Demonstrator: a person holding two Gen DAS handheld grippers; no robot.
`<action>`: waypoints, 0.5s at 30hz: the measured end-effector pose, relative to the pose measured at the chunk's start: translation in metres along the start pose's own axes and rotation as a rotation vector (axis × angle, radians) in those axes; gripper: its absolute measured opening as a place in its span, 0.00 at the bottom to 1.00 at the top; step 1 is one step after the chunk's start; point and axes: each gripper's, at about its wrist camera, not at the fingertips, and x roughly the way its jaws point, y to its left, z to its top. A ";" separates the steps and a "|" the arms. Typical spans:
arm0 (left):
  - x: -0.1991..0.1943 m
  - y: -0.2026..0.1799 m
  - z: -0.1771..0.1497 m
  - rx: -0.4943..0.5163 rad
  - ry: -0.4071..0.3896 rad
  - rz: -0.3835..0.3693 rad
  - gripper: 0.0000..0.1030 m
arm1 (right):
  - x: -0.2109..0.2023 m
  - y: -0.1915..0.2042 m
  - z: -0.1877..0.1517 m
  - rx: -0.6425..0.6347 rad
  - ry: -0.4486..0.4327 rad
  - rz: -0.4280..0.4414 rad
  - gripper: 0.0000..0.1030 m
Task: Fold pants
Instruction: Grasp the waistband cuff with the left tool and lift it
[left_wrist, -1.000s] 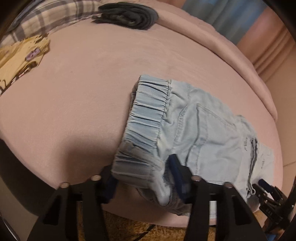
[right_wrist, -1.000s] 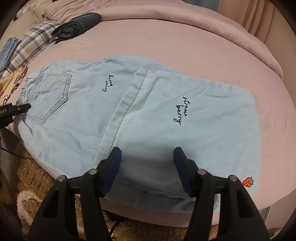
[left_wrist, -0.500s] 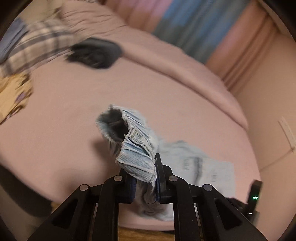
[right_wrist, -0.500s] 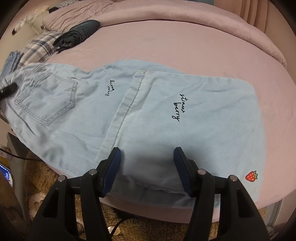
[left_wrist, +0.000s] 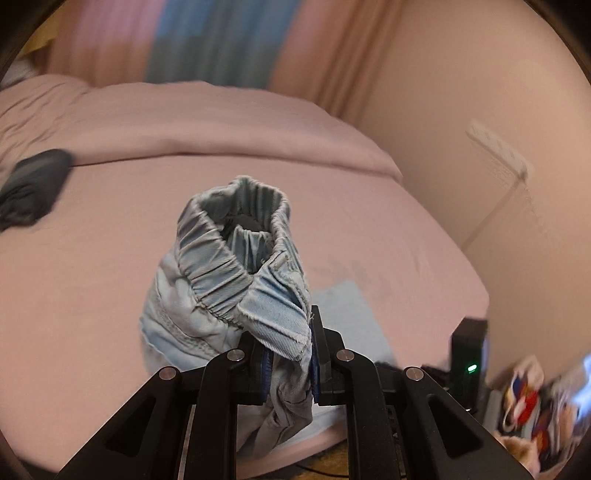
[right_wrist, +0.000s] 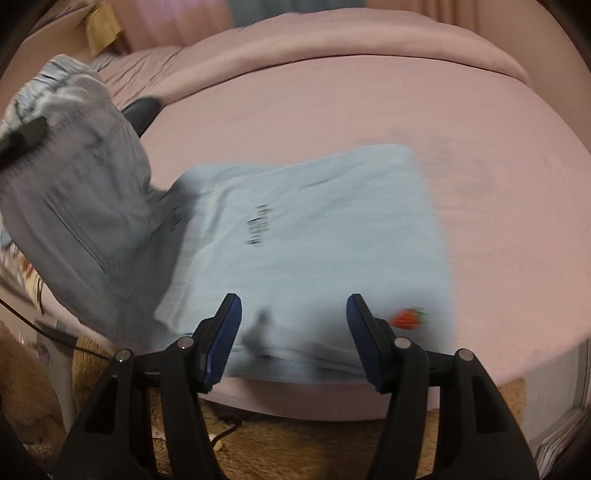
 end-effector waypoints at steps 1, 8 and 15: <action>0.008 -0.006 0.001 0.022 0.016 -0.004 0.12 | -0.004 -0.005 -0.001 0.020 -0.007 -0.008 0.57; 0.107 -0.050 -0.024 0.151 0.239 -0.032 0.15 | -0.016 -0.058 -0.018 0.181 -0.010 -0.059 0.58; 0.129 -0.063 -0.034 0.145 0.306 -0.105 0.42 | -0.015 -0.074 -0.028 0.230 0.015 -0.046 0.58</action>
